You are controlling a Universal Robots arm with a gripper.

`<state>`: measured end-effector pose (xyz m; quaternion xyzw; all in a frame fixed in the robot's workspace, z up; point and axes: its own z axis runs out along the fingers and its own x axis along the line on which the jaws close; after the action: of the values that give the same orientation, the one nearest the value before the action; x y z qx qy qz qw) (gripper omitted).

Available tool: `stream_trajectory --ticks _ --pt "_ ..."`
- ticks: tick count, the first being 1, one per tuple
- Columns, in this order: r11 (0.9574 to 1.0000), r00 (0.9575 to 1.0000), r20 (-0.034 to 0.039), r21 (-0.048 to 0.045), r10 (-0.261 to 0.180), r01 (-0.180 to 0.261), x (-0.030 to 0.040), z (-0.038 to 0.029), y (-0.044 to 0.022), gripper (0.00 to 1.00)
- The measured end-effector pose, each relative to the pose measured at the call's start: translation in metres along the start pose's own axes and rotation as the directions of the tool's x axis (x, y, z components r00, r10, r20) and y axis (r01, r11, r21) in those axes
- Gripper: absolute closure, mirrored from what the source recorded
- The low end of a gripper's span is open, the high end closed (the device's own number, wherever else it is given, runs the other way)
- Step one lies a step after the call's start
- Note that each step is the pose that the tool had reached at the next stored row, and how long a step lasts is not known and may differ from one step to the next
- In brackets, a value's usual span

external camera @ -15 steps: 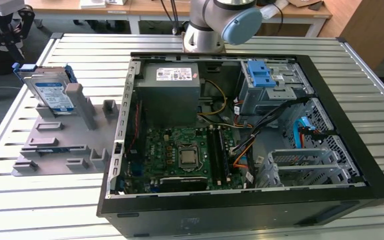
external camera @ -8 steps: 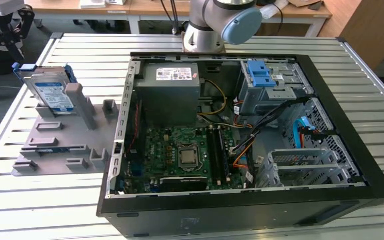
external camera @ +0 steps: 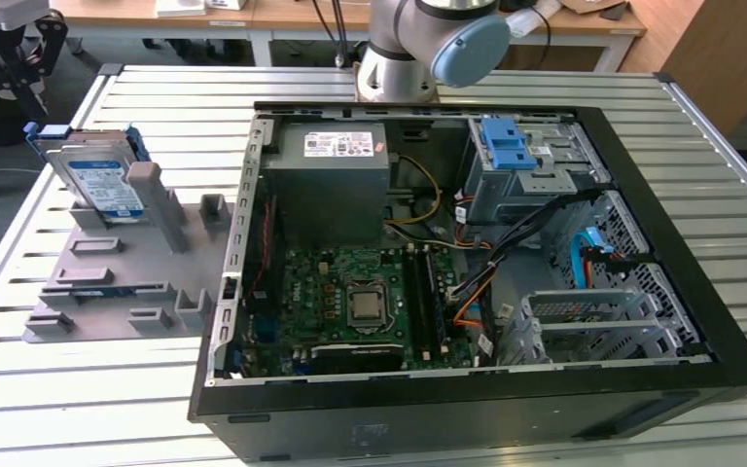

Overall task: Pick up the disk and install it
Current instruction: 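Pick up the disk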

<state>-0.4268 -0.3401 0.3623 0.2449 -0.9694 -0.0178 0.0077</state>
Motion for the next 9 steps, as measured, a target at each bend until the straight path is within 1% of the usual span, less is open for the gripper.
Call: stream_trajectory --ticks 3,5,7,9 --pt "0.9992 0.9992 -0.0016 0.0002 -0.041 0.041 0.0 0.0 0.0 0.89" --pt "0.9973 0.9973 -0.0029 0.0003 -0.073 0.073 0.0 0.0 0.0 0.89" --pt "0.9942 0.9942 -0.0041 0.0004 -0.108 0.108 0.0 0.0001 0.0 0.89" --pt "0.9897 0.9897 -0.0056 0.0004 -0.143 0.143 0.0 0.0001 0.0 0.89"
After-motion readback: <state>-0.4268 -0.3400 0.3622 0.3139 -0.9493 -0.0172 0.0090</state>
